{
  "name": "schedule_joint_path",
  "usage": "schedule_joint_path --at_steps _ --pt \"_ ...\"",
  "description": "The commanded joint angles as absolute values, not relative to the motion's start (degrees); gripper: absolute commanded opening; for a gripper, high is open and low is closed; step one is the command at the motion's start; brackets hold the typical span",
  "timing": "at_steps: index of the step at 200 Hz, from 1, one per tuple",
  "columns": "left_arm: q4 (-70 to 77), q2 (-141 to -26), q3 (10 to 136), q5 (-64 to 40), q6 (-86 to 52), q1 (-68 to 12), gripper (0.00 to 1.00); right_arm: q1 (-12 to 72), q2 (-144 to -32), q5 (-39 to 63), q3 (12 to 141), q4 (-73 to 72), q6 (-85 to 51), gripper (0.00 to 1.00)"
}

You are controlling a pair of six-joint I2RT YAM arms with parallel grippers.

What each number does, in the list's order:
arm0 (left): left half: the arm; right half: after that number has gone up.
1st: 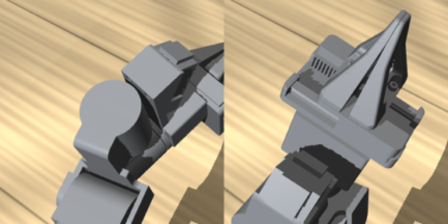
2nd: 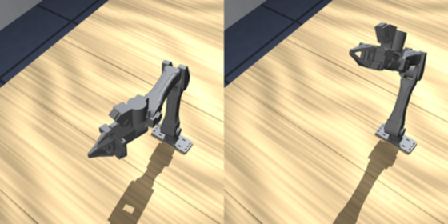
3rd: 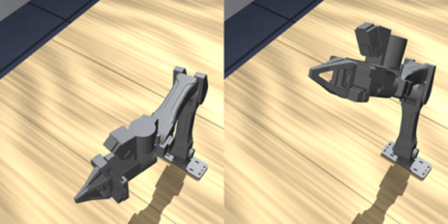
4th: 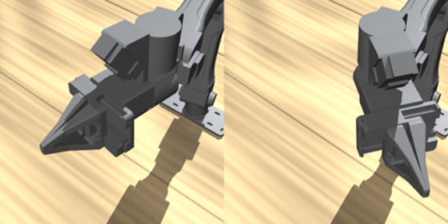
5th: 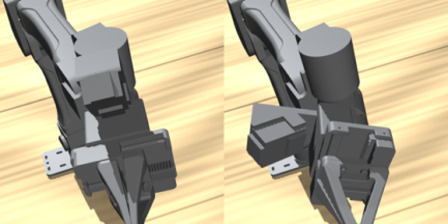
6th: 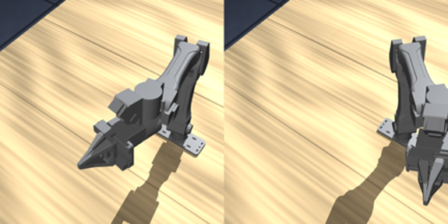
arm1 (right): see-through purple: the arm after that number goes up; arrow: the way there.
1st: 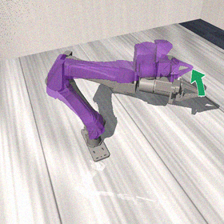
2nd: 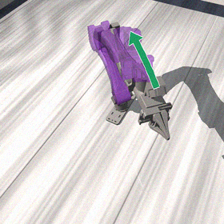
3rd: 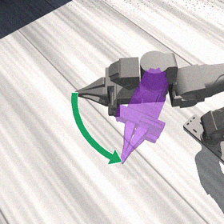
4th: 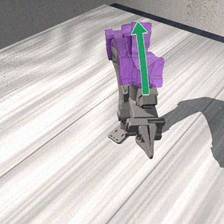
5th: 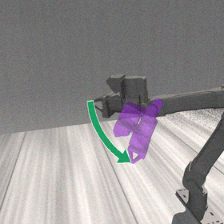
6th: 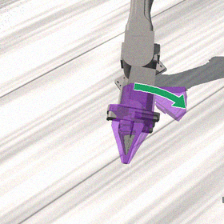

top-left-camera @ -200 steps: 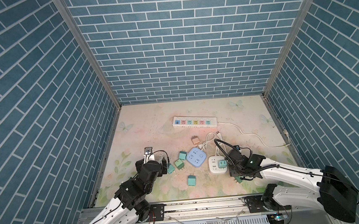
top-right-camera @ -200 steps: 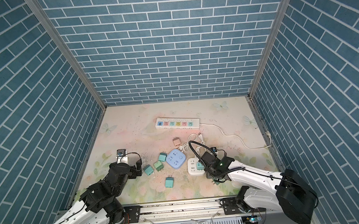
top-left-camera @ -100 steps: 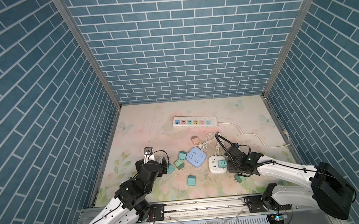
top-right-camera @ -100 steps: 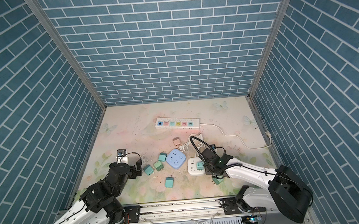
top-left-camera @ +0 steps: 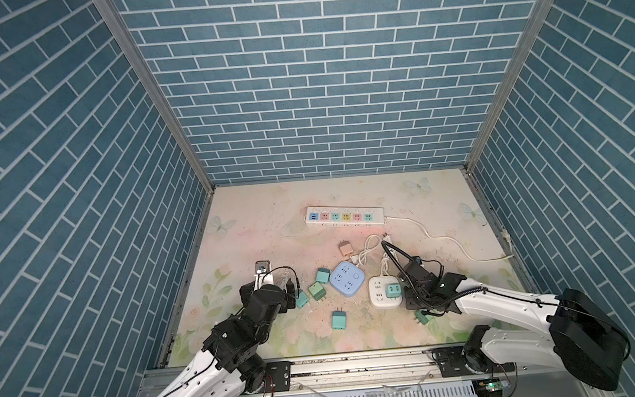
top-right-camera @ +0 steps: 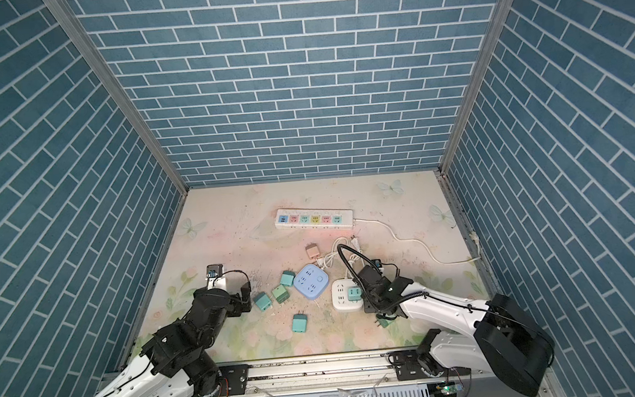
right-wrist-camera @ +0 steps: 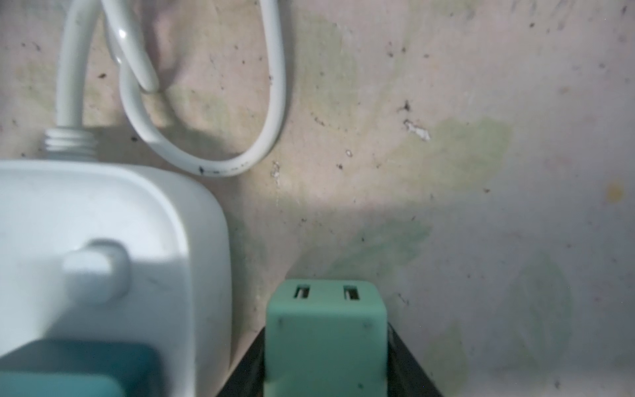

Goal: Insert plugs into power strip
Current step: Pick up the plug from the bottom-right of the table.

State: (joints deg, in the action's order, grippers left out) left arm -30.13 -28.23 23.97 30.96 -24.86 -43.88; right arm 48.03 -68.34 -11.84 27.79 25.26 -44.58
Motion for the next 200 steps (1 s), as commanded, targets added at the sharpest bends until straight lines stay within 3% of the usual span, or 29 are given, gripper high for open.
schedule_joint_path --at_steps 1,39,65,121,141,184,200 --pt "-30.84 -28.04 23.96 31.2 -24.98 -43.59 1.0 47.92 -70.64 -10.9 27.06 24.65 -45.18 0.43" --pt "-30.94 -27.95 24.25 30.35 -24.55 -43.59 1.0 48.03 -69.46 -10.82 26.37 24.62 -45.51 0.28" --pt "-31.22 -27.77 24.26 30.25 -24.64 -43.59 0.99 48.03 -64.86 -12.81 26.23 26.97 -46.26 0.24" --pt "-30.52 -28.51 25.13 30.7 -23.16 -43.64 1.0 47.51 -57.82 -26.44 36.0 37.38 -43.95 0.1" --pt "-27.27 -29.54 25.85 30.52 -20.61 -43.59 1.0 47.0 -58.55 -30.34 39.94 33.7 -38.83 0.0" --pt "-10.48 -36.12 30.09 30.33 -8.61 -42.8 1.0 44.0 -66.97 -37.34 50.26 20.46 -23.84 0.0" --pt "-5.72 -43.47 33.65 30.13 -5.22 -39.92 1.0 41.66 -71.53 -36.91 53.69 11.58 -16.03 0.0"
